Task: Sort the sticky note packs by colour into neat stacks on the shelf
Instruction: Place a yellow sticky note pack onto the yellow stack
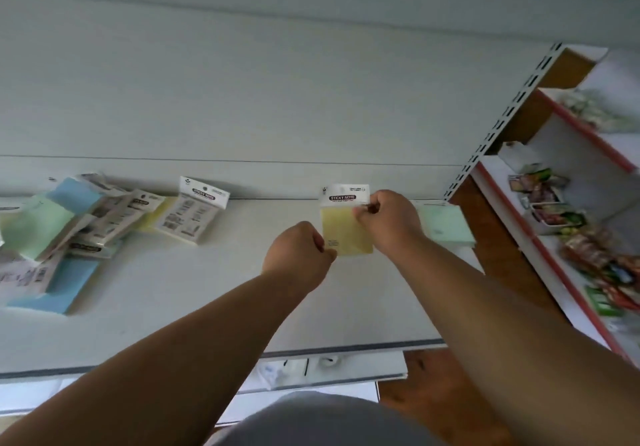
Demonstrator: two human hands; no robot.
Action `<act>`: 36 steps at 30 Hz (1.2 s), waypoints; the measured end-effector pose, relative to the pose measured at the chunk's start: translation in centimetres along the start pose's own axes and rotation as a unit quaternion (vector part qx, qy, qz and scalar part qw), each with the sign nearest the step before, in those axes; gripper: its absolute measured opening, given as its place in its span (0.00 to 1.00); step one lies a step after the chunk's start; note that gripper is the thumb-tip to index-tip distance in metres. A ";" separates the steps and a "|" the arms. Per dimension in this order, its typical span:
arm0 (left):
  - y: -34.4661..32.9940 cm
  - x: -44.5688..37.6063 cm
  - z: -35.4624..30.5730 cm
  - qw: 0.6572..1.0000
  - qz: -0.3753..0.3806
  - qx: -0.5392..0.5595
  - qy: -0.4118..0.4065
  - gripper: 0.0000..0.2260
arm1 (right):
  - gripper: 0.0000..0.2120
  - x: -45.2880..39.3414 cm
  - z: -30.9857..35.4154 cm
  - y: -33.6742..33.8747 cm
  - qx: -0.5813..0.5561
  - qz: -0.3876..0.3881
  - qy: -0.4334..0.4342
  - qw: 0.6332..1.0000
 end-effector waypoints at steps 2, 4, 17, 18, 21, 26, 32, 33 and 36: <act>-1.6 -0.3 -1.8 0.999 -0.002 -0.034 0.001 0.07 | 0.09 -1.7 -1.3 0.2 0.039 0.022 0.021 0.999; -2.8 -0.6 -2.9 0.997 0.000 -0.081 0.000 0.06 | 0.07 -2.8 -2.1 -0.2 0.060 0.039 0.032 0.997; -3.8 0.5 -1.7 0.987 -0.039 -0.154 -0.014 0.07 | 0.07 -1.2 -2.3 -2.3 0.054 0.058 0.135 0.988; -3.1 0.4 -1.0 0.988 -0.052 -0.146 -0.009 0.08 | 0.06 -0.4 -1.9 -2.6 0.050 0.071 0.151 0.985; 0.1 -0.2 2.1 0.986 -0.103 -0.131 0.019 0.06 | 0.08 1.4 -0.4 -3.7 0.088 0.075 0.199 0.973; 6.8 -1.5 8.3 0.970 -0.187 -0.154 0.024 0.11 | 0.11 2.4 3.4 -4.7 0.099 0.041 0.168 0.980; 11.6 -4.5 13.3 0.936 -0.156 -0.316 -0.025 0.27 | 0.08 6.8 12.4 -9.6 -0.037 0.116 0.113 0.986; 11.9 -4.9 13.6 0.933 -0.141 -0.327 -0.042 0.26 | 0.08 7.4 13.4 -10.5 -0.043 0.127 0.101 0.986; 12.9 -5.4 13.9 0.935 -0.118 -0.319 -0.098 0.16 | 0.07 8.4 15.2 -12.3 -0.069 0.137 0.065 0.986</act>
Point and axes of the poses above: each hand's wrist, its own x-axis away from the middle knuckle, its own y-axis out of the back of the hand, z = x × y, the point moved 3 cm from there along -x, towards the middle knuckle, and after that the axes turned 12 degrees about -z, right-handed, at the moved point
